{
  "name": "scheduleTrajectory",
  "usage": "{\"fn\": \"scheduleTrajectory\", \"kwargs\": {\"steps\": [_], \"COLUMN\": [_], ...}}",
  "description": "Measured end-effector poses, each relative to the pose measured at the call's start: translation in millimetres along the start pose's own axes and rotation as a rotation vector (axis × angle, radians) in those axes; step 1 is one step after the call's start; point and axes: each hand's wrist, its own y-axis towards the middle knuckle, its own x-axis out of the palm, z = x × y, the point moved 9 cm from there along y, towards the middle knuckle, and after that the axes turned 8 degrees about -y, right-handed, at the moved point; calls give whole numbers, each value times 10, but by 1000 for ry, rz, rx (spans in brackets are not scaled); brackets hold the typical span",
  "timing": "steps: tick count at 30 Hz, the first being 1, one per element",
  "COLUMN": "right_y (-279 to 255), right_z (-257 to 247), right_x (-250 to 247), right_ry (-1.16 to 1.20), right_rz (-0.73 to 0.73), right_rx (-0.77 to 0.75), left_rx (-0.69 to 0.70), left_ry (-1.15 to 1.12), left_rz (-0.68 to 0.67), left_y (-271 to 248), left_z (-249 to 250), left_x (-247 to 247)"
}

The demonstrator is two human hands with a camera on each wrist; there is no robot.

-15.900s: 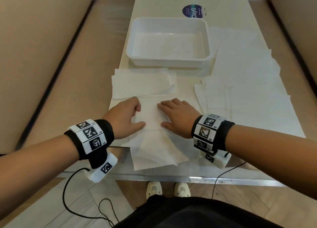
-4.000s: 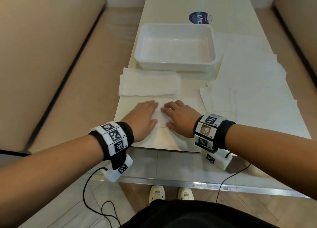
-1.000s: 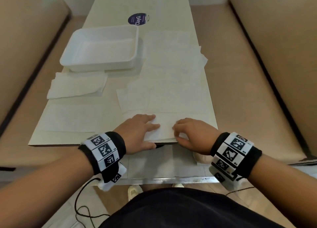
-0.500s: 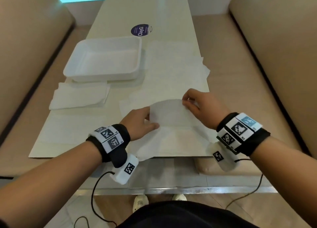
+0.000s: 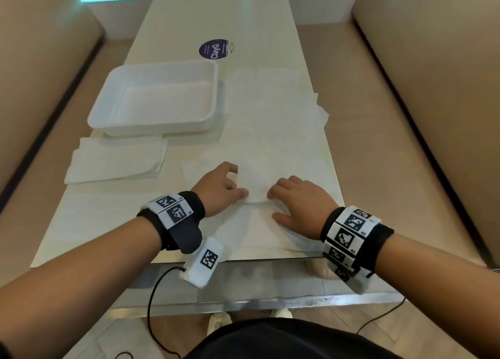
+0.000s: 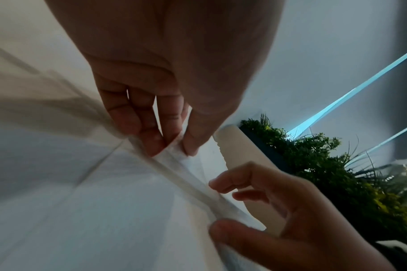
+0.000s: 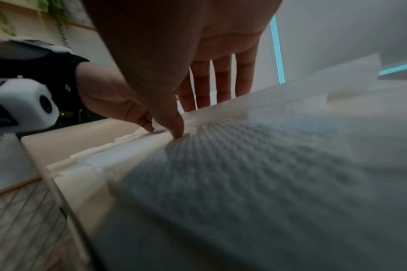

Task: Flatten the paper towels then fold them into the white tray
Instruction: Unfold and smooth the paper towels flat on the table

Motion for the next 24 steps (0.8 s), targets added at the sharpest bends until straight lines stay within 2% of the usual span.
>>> {"fn": "scheduleTrajectory", "kwargs": {"steps": [5, 14, 16, 18, 21, 24], "right_y": [33, 18, 7, -2, 0, 4], "right_z": [99, 135, 106, 78, 30, -16], "right_x": [-22, -105, -132, -187, -277, -344], "right_ry": [66, 2, -2, 1, -5, -1], "right_rz": [10, 17, 21, 51, 94, 127], "right_rx": [86, 71, 68, 65, 54, 53], "left_rx": [10, 63, 136, 296, 458, 423], "left_ry": [17, 124, 291, 535, 776, 829], "left_rz": [-18, -46, 14, 62, -81, -183], "left_y": [7, -58, -129, -233, -296, -232], "left_z": [12, 80, 163, 364, 524, 473], "left_x": [23, 22, -23, -19, 222, 405]}}
